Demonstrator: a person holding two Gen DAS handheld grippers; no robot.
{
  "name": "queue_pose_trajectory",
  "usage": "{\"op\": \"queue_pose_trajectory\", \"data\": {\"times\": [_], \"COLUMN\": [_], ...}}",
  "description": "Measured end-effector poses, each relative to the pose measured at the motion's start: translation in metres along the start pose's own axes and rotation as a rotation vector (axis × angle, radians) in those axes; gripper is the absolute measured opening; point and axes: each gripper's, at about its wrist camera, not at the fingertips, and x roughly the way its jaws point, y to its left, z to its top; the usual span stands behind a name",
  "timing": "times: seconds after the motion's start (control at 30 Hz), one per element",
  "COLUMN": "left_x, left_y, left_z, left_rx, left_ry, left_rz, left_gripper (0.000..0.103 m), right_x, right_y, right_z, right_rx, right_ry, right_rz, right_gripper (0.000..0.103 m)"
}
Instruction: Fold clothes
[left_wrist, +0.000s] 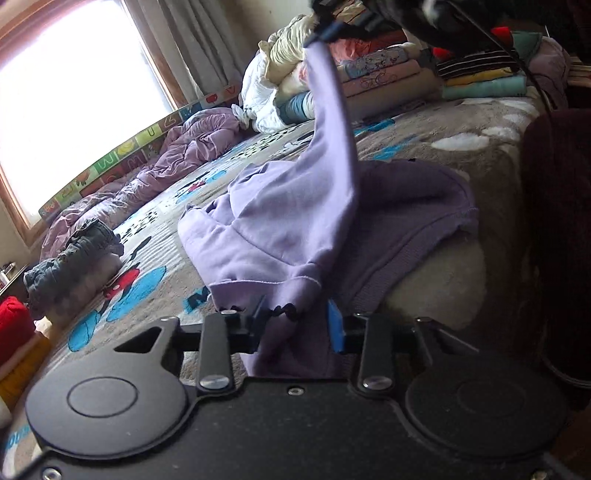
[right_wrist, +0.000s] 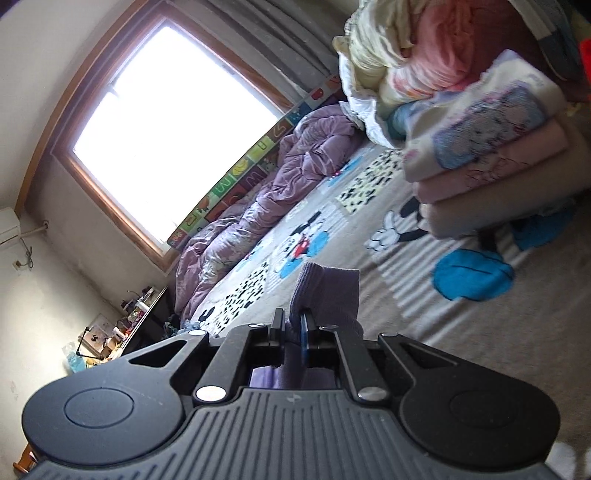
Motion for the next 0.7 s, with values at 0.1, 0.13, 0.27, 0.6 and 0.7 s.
{"op": "queue_pose_trajectory", "data": {"times": [0.1,0.13,0.27,0.6,0.7], "left_x": [-0.001,-0.002,-0.002,0.008,0.013], "left_y": [0.005,0.007,0.018,0.081,0.095], "left_z": [0.0,0.0,-0.001,-0.019,-0.03], "left_rx": [-0.028,-0.041,-0.133,-0.689,-0.839], "left_ry": [0.0,-0.002,-0.007,-0.017,-0.015], "left_rz": [-0.014,-0.023,-0.074,-0.316,-0.382], "left_gripper": [0.026,0.026,0.025,0.018,0.017], "right_x": [0.014,0.019,0.04,0.109,0.131], "right_y": [0.021,0.027,0.056,0.112,0.122], "right_z": [0.003,0.003,0.008,0.002,-0.004], "right_rx": [-0.024,-0.029,-0.069,-0.215,-0.248], "right_ry": [0.005,0.006,0.017,0.078,0.099], "right_rz": [0.012,0.016,0.024,-0.006,-0.022], "right_gripper": [0.009,0.009,0.009,0.009,0.009]}}
